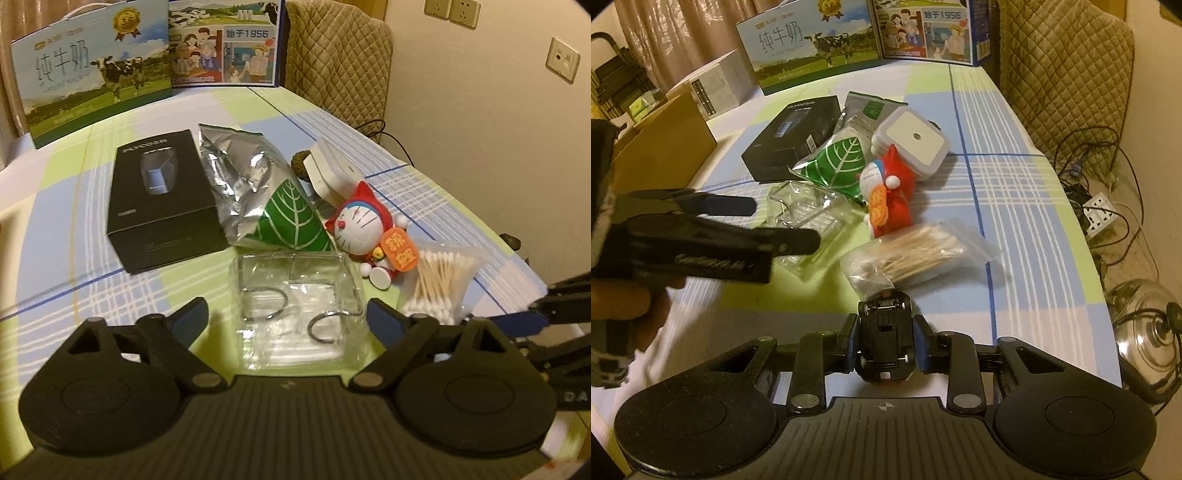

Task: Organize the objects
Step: 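Grasp the toy car with the right gripper while the left gripper grasps the clear hook box, then carry both items to the cardboard box and release the clear box from the left gripper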

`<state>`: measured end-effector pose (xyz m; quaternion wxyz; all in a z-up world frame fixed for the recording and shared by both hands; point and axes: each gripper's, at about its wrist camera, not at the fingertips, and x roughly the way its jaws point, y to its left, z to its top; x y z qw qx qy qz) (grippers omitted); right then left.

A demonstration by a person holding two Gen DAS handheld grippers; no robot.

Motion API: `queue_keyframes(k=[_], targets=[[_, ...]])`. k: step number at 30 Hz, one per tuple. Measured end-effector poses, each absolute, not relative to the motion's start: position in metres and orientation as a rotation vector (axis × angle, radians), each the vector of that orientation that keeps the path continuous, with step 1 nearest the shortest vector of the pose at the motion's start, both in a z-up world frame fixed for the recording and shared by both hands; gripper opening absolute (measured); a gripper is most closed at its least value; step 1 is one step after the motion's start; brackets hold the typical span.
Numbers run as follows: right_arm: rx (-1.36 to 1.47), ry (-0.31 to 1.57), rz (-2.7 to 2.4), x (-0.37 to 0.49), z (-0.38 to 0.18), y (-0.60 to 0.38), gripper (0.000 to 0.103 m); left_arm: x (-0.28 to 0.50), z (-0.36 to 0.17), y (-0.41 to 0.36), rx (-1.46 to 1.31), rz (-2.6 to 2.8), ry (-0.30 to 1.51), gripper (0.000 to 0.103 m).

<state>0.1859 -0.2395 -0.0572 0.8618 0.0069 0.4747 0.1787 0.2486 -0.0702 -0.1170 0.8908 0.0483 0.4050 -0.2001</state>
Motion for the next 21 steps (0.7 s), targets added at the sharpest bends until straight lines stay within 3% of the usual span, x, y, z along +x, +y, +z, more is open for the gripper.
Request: queue_keyframes(k=[2,3,7,9,21], targets=[[0.018,0.997,0.37,0.184,-0.057,-0.241,0.027,0.25,-0.119,-0.073,0.107,-0.419,0.839,0.081],[0.018,0.997,0.37,0.183,-0.057,-0.242,0.027,0.251,-0.119,-0.073,0.109,-0.424,0.838,0.072],[0.016,0.998,0.369,0.18,-0.056,-0.243,0.027,0.248,-0.118,-0.072,0.113,-0.422,0.841,0.064],[0.019,0.997,0.371,0.179,-0.056,-0.244,0.027,0.241,-0.114,-0.068,0.121,-0.418,0.838,0.055],[0.024,0.986,0.391,0.166,-0.049,-0.236,0.027,0.172,-0.103,-0.019,0.093,-0.33,0.89,0.052]])
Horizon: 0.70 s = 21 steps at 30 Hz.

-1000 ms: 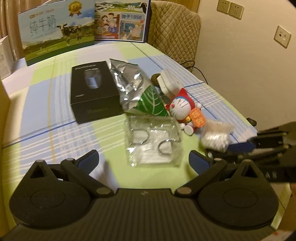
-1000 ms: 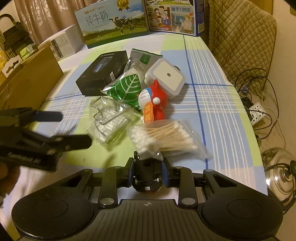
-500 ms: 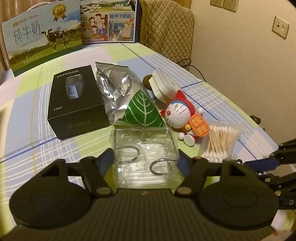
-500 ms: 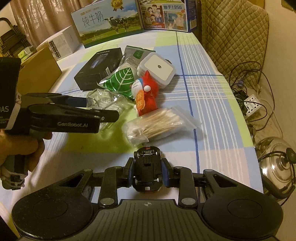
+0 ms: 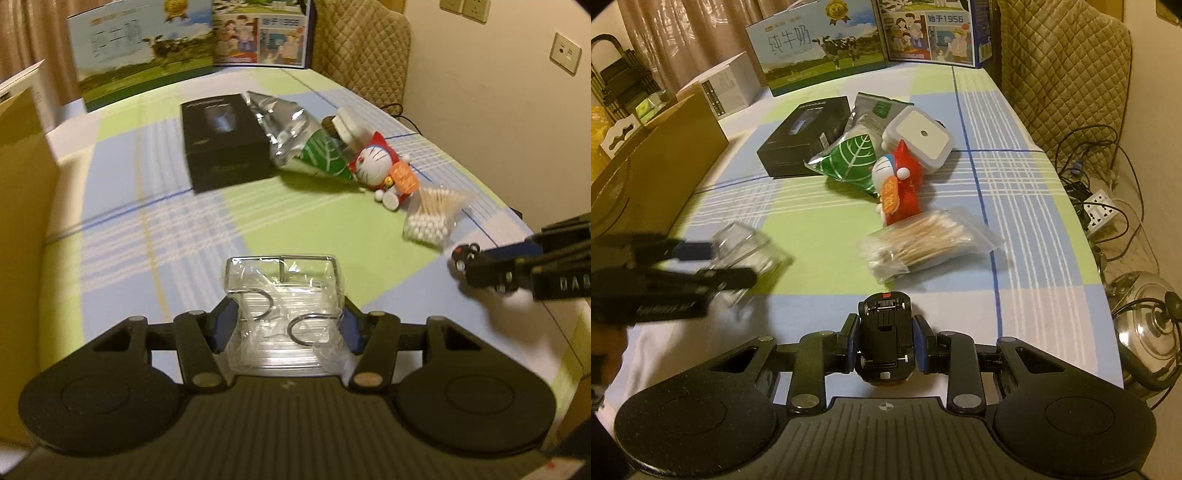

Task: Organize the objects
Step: 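Carry both items to the cardboard box and release the clear box from the left gripper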

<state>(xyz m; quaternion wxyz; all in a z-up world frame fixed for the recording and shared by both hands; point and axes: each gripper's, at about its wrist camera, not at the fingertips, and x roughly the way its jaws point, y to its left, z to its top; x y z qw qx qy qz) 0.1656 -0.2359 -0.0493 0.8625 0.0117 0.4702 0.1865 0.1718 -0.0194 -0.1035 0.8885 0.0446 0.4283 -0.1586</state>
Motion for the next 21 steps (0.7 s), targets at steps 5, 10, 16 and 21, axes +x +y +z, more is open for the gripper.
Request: queue_keyframes(k=[5,10,16,21], targets=[[0.026,0.959,0.393,0.163,-0.036,-0.233,0.027,0.16,-0.096,-0.009,0.059,-0.305,0.9,0.052],[0.018,0.941,0.4,0.161,-0.023,-0.228,0.027,0.149,-0.088,-0.004,0.052,-0.291,0.892,0.052],[0.014,0.922,0.408,0.156,-0.011,-0.222,0.027,0.138,-0.075,0.006,0.039,-0.267,0.888,0.052],[0.01,0.878,0.419,0.152,0.011,-0.213,0.027,0.132,-0.05,0.013,0.025,-0.245,0.856,0.052]])
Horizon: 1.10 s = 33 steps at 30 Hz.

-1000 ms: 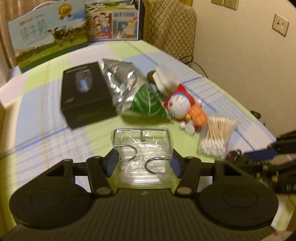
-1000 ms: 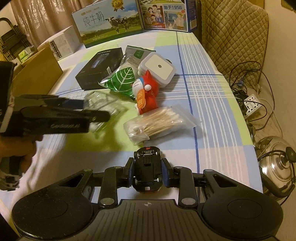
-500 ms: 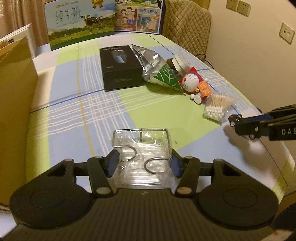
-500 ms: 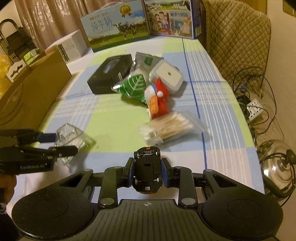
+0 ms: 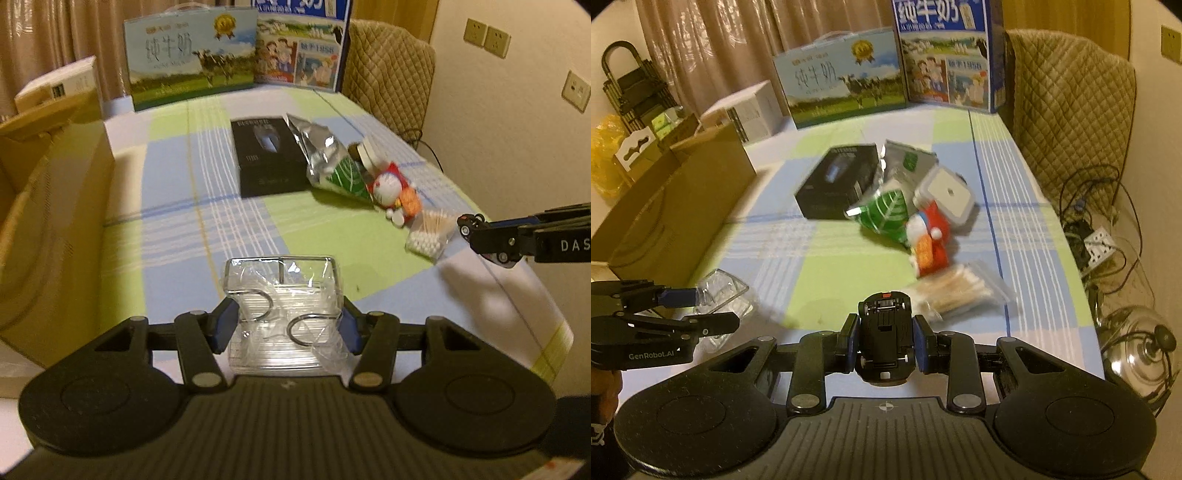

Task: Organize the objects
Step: 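Carry both items to the cardboard box and release the clear box from the left gripper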

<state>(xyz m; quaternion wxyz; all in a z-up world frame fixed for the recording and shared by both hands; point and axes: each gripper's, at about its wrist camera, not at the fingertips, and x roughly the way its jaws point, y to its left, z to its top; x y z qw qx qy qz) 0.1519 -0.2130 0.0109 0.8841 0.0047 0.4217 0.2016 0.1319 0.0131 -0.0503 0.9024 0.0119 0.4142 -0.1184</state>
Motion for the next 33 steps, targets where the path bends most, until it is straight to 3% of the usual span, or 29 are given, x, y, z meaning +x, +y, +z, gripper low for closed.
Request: queue_keyframes(k=[17,33], targets=[[-0.014,0.733,0.523,0.115,0.085,-0.153,0.027,0.091,0.037,0.057,0.0,-0.168,0.739,0.052],[-0.05,0.709,0.617,0.088,0.102,-0.1,0.027,0.053,0.066,0.105,-0.021,-0.092,0.691,0.052]])
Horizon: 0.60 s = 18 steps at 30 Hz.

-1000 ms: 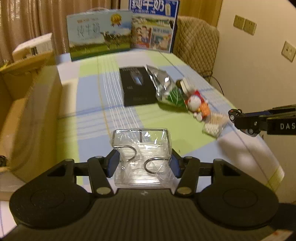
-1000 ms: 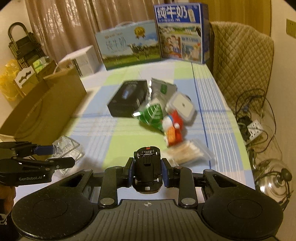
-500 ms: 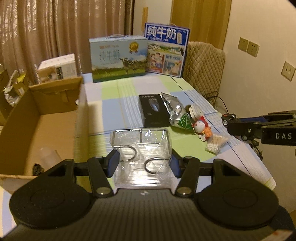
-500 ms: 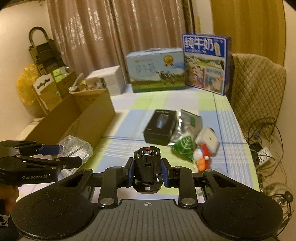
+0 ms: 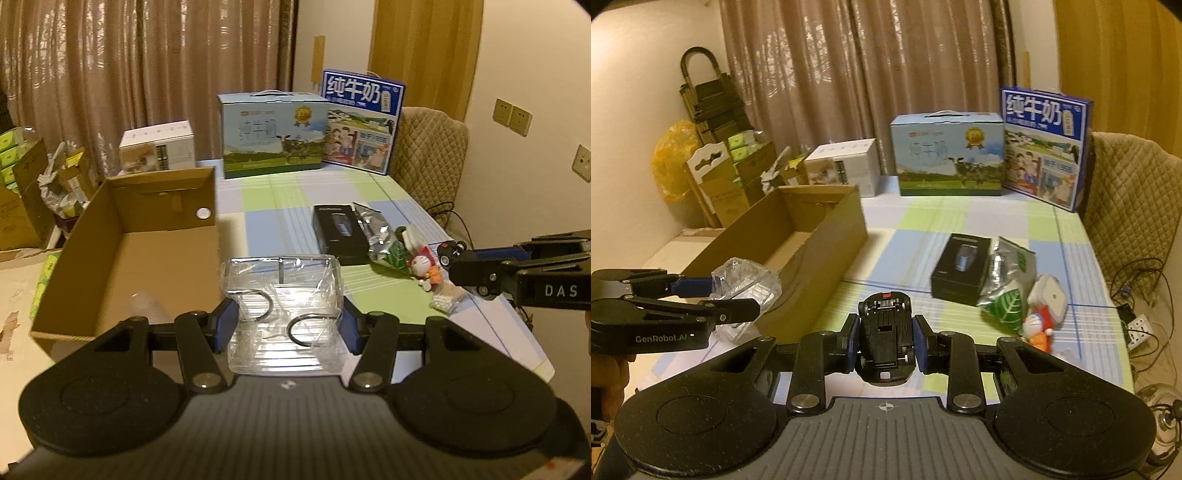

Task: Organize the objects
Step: 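Carry both items to the cardboard box and release the clear box from the left gripper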

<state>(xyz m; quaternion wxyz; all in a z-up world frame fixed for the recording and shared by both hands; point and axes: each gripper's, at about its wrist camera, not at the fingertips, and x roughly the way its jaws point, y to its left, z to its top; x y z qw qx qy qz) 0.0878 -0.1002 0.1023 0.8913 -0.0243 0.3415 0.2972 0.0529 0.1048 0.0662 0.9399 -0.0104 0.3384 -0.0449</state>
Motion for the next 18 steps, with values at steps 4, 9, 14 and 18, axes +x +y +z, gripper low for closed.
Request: queue_keyframes(k=[4,9,14,18], targets=[[-0.054,0.718,0.645,0.088,0.098,-0.084,0.027,0.046,0.07,0.122,-0.024,-0.059,0.685,0.052],[-0.067,0.723,0.69,0.09,0.096,-0.057,0.027,0.042,0.075,0.151,-0.026,0.002,0.68,0.052],[-0.078,0.714,0.734,0.097,0.099,-0.025,0.027,0.045,0.079,0.181,-0.019,0.045,0.683,0.052],[-0.093,0.707,0.769,0.103,0.102,0.002,0.027,0.048,0.081,0.202,-0.025,0.065,0.683,0.052]])
